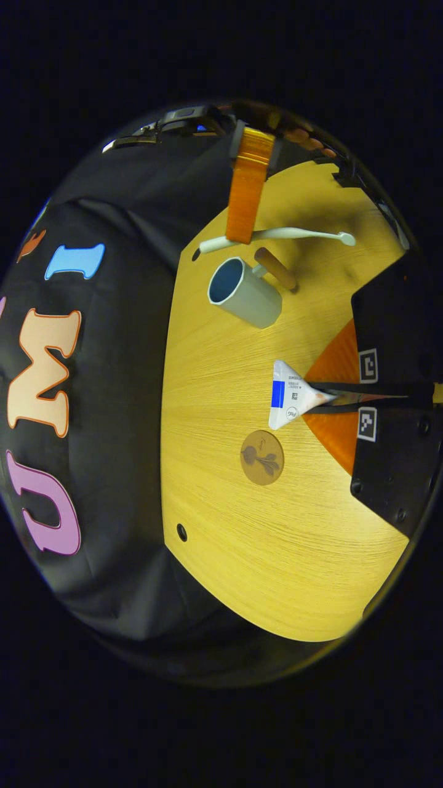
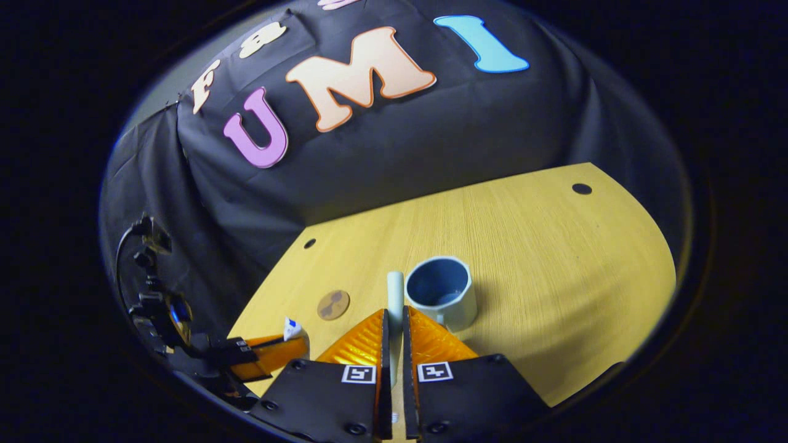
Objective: Put the toothbrush and toothpaste on the desktop into the cup, then pick up the cup and place it on the coaster on the desktop.
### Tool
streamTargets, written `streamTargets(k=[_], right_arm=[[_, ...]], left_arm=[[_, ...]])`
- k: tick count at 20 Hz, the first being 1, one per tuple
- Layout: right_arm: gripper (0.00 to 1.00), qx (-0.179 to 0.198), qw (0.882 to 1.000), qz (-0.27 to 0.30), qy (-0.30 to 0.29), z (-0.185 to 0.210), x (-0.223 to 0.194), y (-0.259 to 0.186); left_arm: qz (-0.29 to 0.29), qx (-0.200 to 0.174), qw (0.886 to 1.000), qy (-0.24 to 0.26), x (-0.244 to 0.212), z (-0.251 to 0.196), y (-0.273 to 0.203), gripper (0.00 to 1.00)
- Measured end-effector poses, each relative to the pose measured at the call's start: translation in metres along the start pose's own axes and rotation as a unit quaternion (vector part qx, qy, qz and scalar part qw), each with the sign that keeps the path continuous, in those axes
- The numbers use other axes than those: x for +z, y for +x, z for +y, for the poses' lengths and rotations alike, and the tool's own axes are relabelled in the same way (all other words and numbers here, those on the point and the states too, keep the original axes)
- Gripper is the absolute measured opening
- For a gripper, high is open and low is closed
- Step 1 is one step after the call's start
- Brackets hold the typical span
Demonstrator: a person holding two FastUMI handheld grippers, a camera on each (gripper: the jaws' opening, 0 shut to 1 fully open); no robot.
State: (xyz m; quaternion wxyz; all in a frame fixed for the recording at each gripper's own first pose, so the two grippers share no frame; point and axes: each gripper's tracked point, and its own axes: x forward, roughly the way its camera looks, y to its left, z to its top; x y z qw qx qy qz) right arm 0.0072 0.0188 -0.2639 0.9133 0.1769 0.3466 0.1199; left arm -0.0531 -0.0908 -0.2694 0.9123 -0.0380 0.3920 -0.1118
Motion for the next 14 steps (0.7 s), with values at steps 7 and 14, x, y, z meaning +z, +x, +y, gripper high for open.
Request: streamTargets(k=[7,14], right_arm=[[0.10,0.014,0.995,-0.095,-0.019,0.003,0.083,0.013],[0.10,-0.006,0.988,-0.150,-0.019,-0.015,0.125,0.048]], left_arm=[[-0.022,-0.005,1.000,0.008,0.022,-0.010,-0.014,0.00],[-0.050,0.006,0.999,0.005,0.043,-0.016,-0.031,0.00]])
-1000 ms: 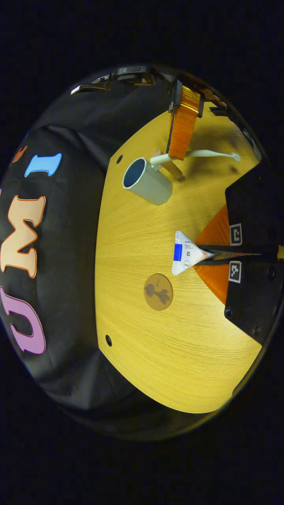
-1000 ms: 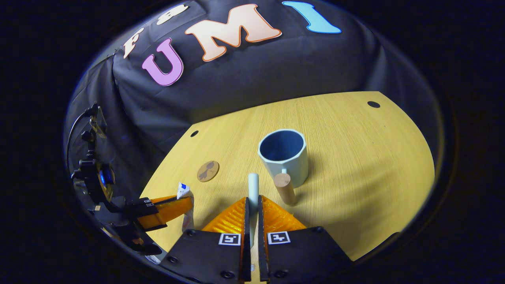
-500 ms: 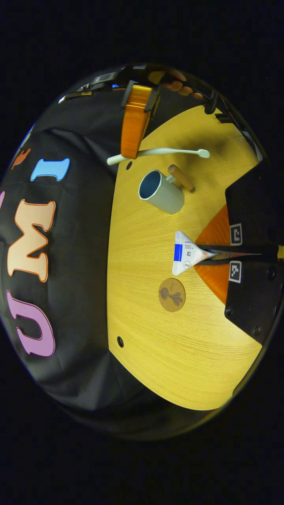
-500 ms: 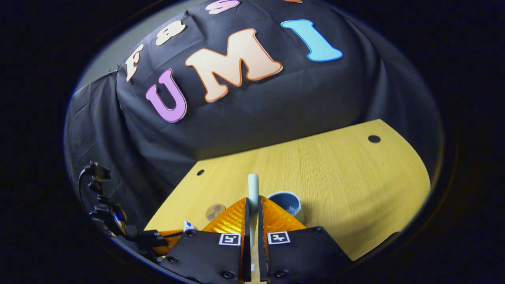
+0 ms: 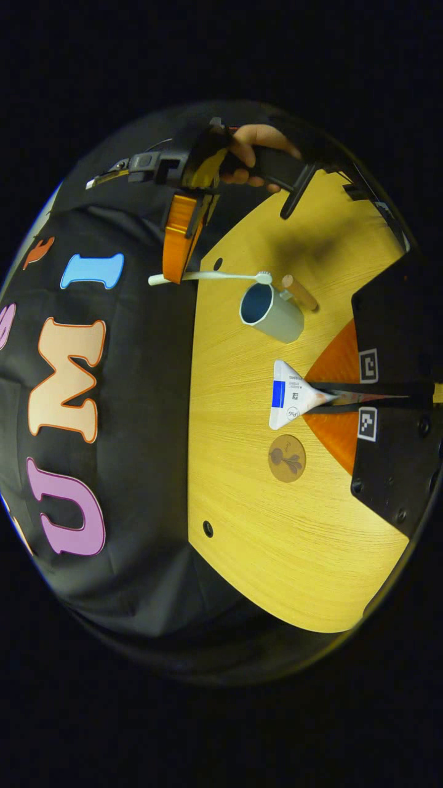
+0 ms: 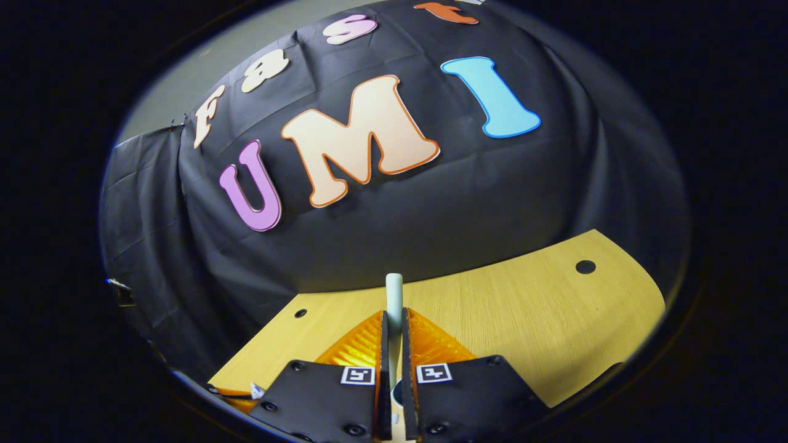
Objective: Put the toothbrush and toothpaste on the desktop into the cup, then pick up the cup and place it on the coaster on the desktop.
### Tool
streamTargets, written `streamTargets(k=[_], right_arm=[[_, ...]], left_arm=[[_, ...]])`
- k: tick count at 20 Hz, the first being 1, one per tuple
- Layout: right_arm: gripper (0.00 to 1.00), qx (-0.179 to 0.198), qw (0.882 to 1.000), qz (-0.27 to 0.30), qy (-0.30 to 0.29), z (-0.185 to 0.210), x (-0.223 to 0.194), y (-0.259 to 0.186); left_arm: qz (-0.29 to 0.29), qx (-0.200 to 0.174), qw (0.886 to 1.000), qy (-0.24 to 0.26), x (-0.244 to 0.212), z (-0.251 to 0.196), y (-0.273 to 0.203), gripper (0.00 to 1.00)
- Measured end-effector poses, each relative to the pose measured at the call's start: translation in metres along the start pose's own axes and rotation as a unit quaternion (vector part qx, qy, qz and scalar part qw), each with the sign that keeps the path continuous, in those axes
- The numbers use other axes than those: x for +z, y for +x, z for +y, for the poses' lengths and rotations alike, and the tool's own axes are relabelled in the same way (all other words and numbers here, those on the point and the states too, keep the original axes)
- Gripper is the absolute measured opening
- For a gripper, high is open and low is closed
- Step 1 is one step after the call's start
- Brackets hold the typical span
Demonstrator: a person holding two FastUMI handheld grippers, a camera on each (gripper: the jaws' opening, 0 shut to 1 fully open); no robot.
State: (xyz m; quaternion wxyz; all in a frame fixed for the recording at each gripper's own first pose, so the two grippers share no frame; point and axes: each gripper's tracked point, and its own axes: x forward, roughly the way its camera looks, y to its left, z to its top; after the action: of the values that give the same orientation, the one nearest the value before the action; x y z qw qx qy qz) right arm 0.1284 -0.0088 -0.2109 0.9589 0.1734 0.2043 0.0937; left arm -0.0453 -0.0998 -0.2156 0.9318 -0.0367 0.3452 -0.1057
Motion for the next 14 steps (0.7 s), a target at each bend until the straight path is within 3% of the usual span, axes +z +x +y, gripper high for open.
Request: streamTargets(k=[9,14], right_arm=[[0.11,-0.007,0.999,0.017,-0.040,-0.023,-0.032,0.037],[0.08,-0.023,0.997,0.057,-0.055,-0.034,-0.067,0.036]], left_arm=[[-0.028,0.015,0.999,-0.020,0.018,-0.002,-0.014,0.00],[-0.049,0.011,0.999,-0.016,0.038,-0.007,-0.005,0.00]])
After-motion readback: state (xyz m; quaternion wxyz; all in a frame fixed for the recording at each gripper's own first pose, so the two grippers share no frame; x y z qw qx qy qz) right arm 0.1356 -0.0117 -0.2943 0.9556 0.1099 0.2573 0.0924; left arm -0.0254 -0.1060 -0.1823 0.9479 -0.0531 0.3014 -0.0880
